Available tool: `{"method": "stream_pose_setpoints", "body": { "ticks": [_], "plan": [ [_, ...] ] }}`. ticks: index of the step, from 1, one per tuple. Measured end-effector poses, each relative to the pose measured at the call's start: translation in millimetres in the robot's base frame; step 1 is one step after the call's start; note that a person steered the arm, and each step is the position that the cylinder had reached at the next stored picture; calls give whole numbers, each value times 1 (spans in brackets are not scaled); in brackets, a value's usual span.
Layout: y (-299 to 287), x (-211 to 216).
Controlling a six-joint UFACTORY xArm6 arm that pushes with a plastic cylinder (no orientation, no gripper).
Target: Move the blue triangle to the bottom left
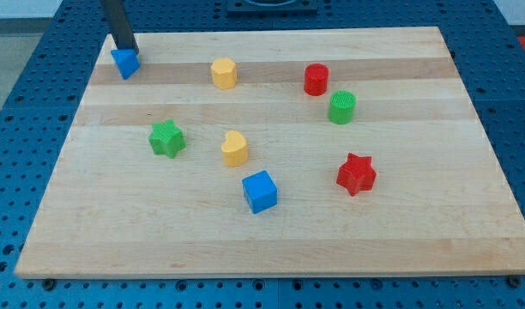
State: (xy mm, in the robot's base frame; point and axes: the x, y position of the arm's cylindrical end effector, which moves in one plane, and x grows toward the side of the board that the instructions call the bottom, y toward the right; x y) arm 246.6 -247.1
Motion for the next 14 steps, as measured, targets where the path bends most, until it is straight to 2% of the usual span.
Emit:
{"method": "stream_pose_setpoints", "body": {
  "ticks": [2, 7, 8, 11, 12, 14],
  "plan": [
    [-8, 7],
    [-2, 91],
    [-1, 95],
    [1, 147],
    [16, 150],
    [3, 185]
  ]
}}
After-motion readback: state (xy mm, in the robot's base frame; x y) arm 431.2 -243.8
